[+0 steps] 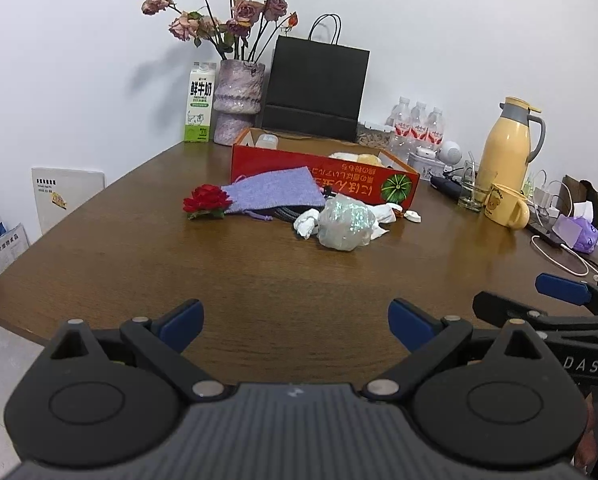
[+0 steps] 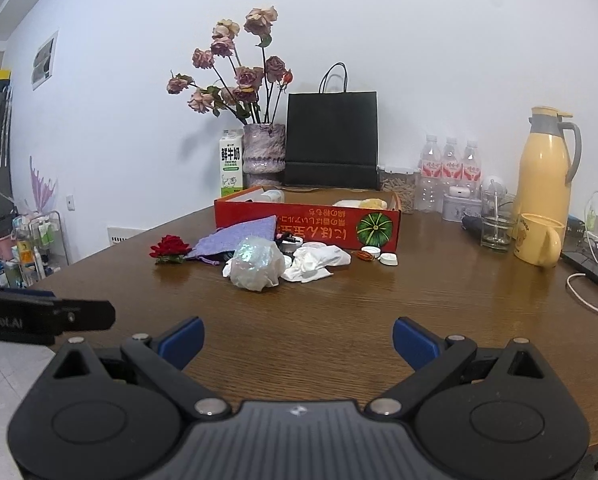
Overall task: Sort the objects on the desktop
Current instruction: 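Withdraw both tools from the box back toward the table items, then grasp the clear plastic bag with the right tool while the left tool grasps the red rose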
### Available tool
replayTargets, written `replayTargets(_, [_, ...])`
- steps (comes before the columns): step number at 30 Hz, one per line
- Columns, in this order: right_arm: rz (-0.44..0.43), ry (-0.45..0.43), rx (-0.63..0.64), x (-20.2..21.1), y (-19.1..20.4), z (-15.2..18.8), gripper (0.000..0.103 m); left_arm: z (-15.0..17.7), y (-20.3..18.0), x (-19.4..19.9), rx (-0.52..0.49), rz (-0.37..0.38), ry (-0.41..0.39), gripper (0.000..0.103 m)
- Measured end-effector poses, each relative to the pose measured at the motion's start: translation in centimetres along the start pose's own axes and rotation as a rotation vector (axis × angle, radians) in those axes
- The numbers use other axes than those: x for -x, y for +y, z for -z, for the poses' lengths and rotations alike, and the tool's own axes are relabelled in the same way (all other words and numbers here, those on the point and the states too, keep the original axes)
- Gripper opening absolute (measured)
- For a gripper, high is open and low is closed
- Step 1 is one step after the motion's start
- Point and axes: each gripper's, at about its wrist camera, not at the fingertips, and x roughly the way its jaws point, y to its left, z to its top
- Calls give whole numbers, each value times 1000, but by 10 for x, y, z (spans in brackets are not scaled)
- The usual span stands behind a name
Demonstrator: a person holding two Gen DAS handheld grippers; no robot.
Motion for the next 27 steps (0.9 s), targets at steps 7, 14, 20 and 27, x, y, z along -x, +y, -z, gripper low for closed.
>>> replayTargets(7, [-20, 52, -28, -22, -1, 3, 101, -1, 7, -22, 12, -31, 21, 101])
replayTargets(14, [-75, 52, -26, -64, 3, -22, 100, -39, 26, -61, -13, -100, -8, 98])
replayTargets(20, [-127, 95, -49, -127, 10, -53, 96, -83, 51, -117, 0, -123, -31, 93])
replayTargets(27, [-137, 166, -43, -189, 20, -66, 75, -113, 85, -183, 88, -118, 46, 80])
